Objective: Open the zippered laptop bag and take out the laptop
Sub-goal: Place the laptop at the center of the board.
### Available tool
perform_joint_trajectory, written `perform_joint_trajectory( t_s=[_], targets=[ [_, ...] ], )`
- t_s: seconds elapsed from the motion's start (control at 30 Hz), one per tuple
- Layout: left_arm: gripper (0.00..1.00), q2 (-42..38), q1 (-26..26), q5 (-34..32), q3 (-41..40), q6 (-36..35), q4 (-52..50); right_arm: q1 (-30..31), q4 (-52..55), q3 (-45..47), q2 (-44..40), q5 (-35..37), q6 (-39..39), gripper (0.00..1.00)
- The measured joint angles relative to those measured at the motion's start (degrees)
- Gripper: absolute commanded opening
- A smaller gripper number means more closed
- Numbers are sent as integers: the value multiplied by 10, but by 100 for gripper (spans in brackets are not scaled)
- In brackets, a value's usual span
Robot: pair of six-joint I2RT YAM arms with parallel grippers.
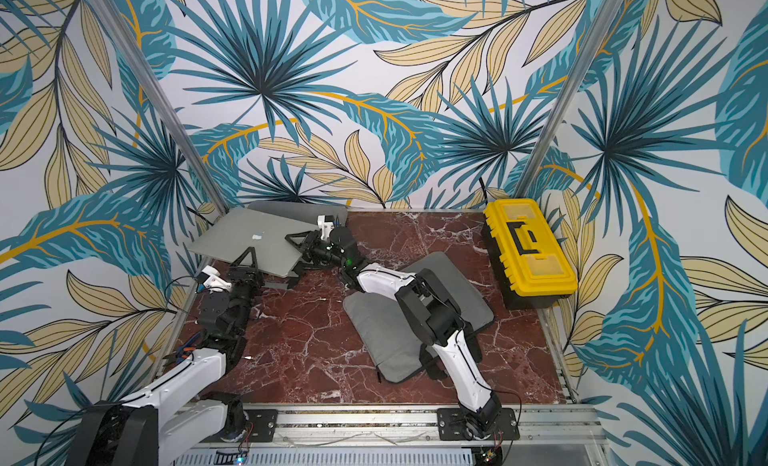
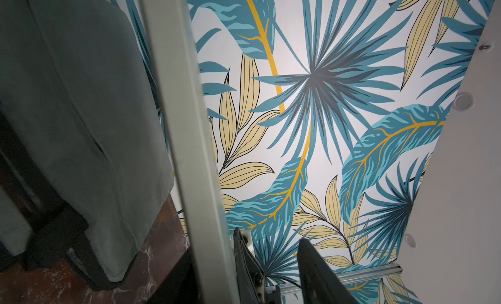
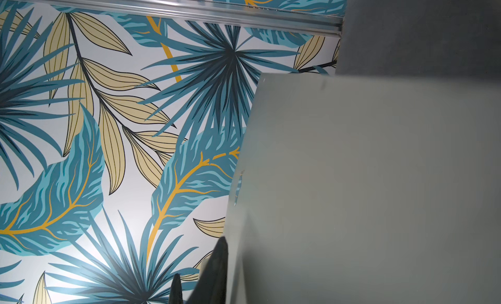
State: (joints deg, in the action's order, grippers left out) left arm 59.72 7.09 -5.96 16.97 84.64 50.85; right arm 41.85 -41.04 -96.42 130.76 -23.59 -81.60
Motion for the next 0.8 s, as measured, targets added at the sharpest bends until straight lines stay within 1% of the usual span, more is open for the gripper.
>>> perform_joint_trajectory(
  t_s=[0.07,0.17,0.23,0.3,0.67,0.8],
  targets=[
    [80,-2,0,12,-2,6,1,-3,2,0,0,0,0,0],
    [90,-16,0,32,-7,13,-10,-9,2,-1,0,0,0,0],
    [96,-36,0,42,-12,17,-32,-15,2,-5,0,0,0,0],
    [99,-63,0,51,-19,20,-61,-22,2,-12,2,0,0,0],
    [100,-230,0,88,-56,43,-250,-54,2,-45,6,-2,19,0],
    [100,-303,0,97,-55,37,-331,-60,10,-45,6,-10,39,0]
  ],
)
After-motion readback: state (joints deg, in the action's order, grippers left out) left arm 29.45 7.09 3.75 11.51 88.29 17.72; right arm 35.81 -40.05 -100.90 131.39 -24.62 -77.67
